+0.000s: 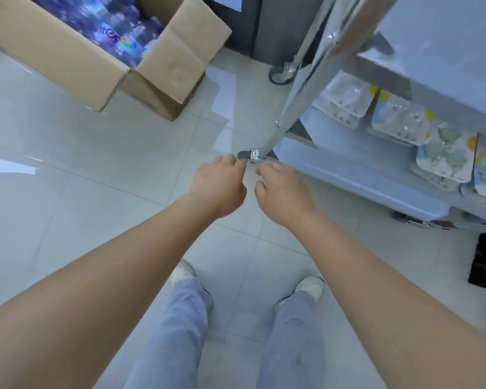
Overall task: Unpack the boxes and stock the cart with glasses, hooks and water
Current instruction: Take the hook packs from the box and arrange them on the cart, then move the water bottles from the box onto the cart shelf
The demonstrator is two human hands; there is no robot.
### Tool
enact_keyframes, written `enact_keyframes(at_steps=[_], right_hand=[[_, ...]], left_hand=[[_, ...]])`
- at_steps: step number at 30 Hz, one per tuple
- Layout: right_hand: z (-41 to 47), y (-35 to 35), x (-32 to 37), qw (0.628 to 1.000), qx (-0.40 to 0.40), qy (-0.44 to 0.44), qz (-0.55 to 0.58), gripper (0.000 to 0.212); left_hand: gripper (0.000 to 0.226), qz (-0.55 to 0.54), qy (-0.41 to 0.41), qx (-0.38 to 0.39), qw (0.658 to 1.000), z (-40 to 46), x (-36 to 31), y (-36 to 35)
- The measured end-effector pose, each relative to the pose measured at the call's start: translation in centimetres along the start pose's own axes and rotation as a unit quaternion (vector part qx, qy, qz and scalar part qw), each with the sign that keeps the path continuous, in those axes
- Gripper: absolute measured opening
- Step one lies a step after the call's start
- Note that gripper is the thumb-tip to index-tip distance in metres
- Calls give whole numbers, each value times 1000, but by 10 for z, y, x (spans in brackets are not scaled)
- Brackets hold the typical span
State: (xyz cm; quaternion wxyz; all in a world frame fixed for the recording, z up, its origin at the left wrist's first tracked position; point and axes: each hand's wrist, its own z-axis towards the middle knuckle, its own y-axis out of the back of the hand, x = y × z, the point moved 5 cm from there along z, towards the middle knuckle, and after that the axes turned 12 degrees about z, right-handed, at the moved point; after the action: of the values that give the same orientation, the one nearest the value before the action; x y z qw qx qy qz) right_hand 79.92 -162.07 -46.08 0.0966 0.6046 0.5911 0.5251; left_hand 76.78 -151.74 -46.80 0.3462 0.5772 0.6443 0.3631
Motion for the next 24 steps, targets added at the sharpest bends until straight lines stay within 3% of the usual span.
enact_keyframes(at_steps=[7,15,24], right_hand=[[67,-19,126,1000,0,17,-21,28],[173,-6,216,995,32,48,-76,18],[284,-7,283,996,88,3,8,12]], left_hand=[[37,-4,16,-12,1000,3,138,33],[30,11,61,-6,998,63,262,94],[37,-13,82,57,995,140,380,120]])
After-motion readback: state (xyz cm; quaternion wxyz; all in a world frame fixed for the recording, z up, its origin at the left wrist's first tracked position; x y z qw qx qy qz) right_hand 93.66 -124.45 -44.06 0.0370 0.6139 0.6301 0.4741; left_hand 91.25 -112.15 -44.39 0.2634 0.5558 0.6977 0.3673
